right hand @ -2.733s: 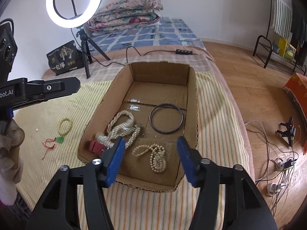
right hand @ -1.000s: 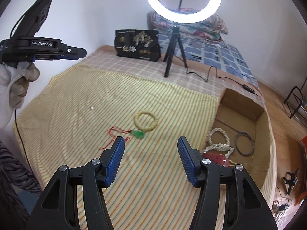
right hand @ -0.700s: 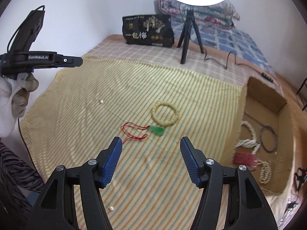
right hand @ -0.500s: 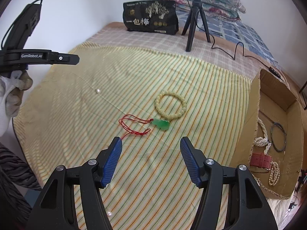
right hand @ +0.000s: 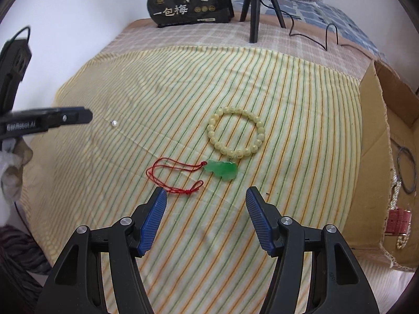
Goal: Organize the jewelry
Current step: 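Move both open tools back over the jade pendant and a loose pearl, then close the right tool on the green jade pendant while the left tool grips a small pearl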
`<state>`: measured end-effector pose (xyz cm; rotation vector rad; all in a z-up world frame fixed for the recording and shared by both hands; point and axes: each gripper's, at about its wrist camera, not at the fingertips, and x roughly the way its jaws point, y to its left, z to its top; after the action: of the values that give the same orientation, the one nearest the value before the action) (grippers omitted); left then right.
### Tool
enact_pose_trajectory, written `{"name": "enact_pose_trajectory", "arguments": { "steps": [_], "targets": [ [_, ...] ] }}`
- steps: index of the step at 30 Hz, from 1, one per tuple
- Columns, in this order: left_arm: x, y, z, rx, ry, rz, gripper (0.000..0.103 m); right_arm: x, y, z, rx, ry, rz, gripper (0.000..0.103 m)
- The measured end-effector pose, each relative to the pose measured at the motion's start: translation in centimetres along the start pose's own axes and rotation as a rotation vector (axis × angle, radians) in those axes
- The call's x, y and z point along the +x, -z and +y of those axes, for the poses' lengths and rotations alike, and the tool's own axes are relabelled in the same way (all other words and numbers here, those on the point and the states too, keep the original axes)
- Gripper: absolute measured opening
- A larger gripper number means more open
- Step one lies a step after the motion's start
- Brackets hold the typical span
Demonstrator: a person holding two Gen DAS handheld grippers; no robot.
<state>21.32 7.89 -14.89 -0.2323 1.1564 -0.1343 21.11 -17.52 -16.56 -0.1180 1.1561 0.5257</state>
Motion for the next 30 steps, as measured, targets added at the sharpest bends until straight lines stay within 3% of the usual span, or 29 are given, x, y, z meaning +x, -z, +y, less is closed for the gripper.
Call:
{"name": "enact_pose_trajectory", "arguments": {
  "steps": [7,15,30],
  "targets": [
    [0.4,-0.4,0.9,-0.044,0.020,-0.001,0.036,1.6,-1.1,-0.8,0.112,0.008,0.019,0.062],
    [2.1,-0.7,0.6,-0.051,0.026,0.021,0.036,2.2,-1.4,0.0,0.086,0.065,0.022,0.062],
    [4.7,-1.1,-1.0,-0.008,-0.049,0.055,0.035,2.7,-1.4,0.6,0.042,0.104,0.022,0.060]
  ]
}}
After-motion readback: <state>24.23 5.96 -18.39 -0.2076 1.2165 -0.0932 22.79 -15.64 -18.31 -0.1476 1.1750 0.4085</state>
